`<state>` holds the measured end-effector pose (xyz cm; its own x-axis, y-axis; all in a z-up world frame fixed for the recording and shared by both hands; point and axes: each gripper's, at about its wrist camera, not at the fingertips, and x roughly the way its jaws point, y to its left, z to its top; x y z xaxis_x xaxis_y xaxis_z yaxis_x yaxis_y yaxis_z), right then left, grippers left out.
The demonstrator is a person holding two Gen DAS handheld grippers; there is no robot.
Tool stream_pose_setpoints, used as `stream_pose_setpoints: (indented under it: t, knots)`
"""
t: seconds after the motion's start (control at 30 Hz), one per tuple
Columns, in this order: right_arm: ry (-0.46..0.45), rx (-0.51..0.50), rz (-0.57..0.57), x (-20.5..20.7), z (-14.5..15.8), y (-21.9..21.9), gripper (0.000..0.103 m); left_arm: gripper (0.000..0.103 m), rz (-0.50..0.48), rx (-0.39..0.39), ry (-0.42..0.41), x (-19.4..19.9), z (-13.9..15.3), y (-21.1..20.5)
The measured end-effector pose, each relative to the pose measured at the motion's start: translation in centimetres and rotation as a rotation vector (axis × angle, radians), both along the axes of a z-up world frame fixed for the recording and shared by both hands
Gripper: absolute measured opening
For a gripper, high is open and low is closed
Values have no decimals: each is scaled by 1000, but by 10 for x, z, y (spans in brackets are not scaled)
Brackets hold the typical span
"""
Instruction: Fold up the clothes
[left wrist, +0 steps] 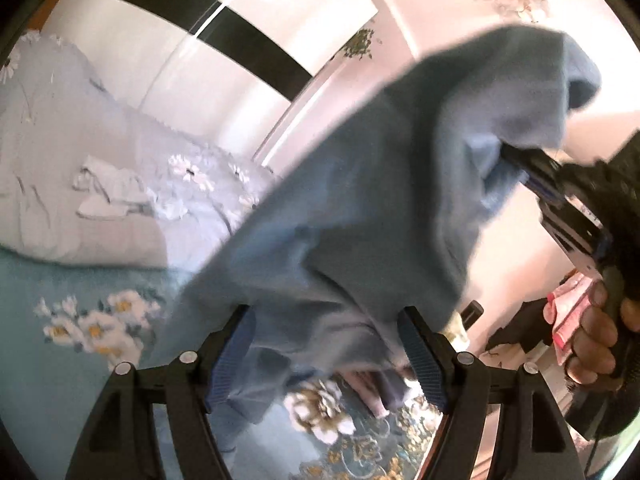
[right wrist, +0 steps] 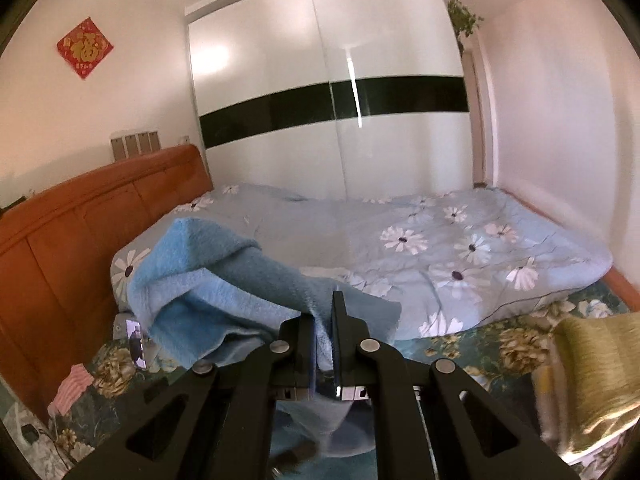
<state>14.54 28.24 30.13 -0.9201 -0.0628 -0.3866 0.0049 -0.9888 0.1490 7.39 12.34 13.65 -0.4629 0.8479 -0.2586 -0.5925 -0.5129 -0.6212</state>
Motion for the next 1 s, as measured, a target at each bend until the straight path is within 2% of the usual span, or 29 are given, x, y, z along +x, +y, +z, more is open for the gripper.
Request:
stream_pose_setpoints:
  t: [0.1,0.2,0.33,0.43,0.5,0.7,0.77,0.83,0.87,0.9,1.0]
  knots:
    - [3,35,-19,5,6,-5,6,77,-23,28,-4,0,4,-14]
    - [-18,63,-39,2,3,-9,6,79,-86,96,8,21,1,-33]
    - [-60,51,-47,-10,-11,-12,6,82,-107,47,15,46,-4,-19]
    - [-90,41,-39,-19,-21,-15,7,82,-85,-20,-2,49,-8,3]
    - [-104,37,-34,-22,-27,-16,6,82,-79,-35,-22,46,-11,15]
    - [-118,24,-27,-16,-37,-16,6,80,37,-77,-104,32,-21,29]
    - [-119,22,-34,-14,-39,-12,6,63,58,-89,-105,31,-25,25]
    - [-115,7,-46,-10,-40,-3,6,21,68,-97,-98,30,-27,17]
    - [-113,0,-51,-10,-40,0,6,10,78,-100,-93,28,-27,13]
    - [-111,-13,-55,-8,-40,4,6,4,87,-103,-88,25,-27,8]
    - [-100,-37,-60,-4,-41,15,6,3,157,-112,-52,25,-13,-18]
